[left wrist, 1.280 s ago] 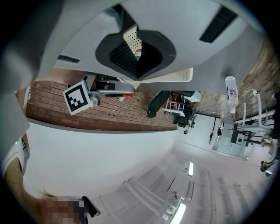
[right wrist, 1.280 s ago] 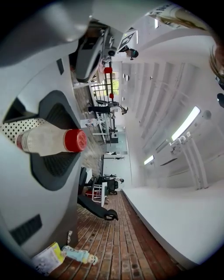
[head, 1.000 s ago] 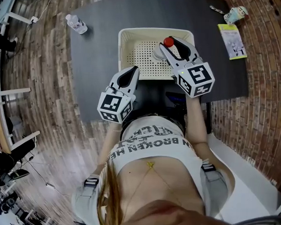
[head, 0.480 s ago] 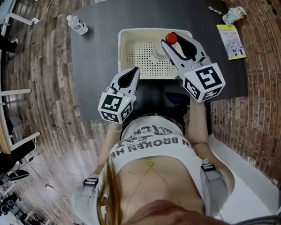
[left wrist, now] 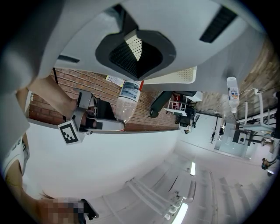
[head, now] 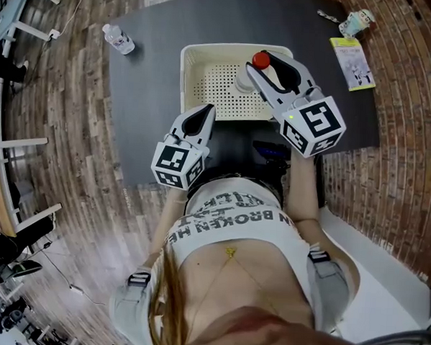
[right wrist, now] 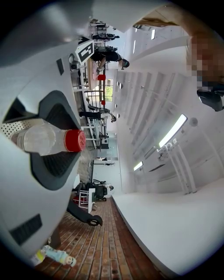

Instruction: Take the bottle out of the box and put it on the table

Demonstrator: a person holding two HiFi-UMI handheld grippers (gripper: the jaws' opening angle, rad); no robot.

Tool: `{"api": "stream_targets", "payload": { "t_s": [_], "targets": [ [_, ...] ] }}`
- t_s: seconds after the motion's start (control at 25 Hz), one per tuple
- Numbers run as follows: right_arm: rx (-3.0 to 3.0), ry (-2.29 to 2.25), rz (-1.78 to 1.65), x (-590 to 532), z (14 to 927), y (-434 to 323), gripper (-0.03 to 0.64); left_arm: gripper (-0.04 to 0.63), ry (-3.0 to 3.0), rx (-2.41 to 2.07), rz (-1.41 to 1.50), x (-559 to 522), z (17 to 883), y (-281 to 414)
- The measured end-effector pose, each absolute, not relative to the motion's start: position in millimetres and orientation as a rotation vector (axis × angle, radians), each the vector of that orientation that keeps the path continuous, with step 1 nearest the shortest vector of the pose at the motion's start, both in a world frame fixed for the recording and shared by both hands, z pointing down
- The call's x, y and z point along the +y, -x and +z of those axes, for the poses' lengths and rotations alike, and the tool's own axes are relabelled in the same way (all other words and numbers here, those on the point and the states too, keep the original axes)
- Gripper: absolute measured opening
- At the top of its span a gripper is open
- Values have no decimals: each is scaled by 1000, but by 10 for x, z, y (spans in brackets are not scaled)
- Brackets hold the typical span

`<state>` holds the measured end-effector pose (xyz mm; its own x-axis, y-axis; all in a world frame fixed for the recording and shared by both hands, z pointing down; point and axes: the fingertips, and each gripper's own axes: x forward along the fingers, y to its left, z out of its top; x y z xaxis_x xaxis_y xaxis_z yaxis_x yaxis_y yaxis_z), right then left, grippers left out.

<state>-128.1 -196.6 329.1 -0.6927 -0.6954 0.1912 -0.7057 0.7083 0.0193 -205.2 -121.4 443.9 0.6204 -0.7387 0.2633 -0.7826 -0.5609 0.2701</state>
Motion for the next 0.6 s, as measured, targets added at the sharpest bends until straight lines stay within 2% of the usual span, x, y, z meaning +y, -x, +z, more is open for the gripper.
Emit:
{"api": "stream_targets", "payload": {
  "t_s": [0.6],
  "targets": [
    [-2741, -1121, 75, -1880, 3252, 1262, 152, 0, -2500, -1224, 170, -1144, 4397, 2023]
  ]
}}
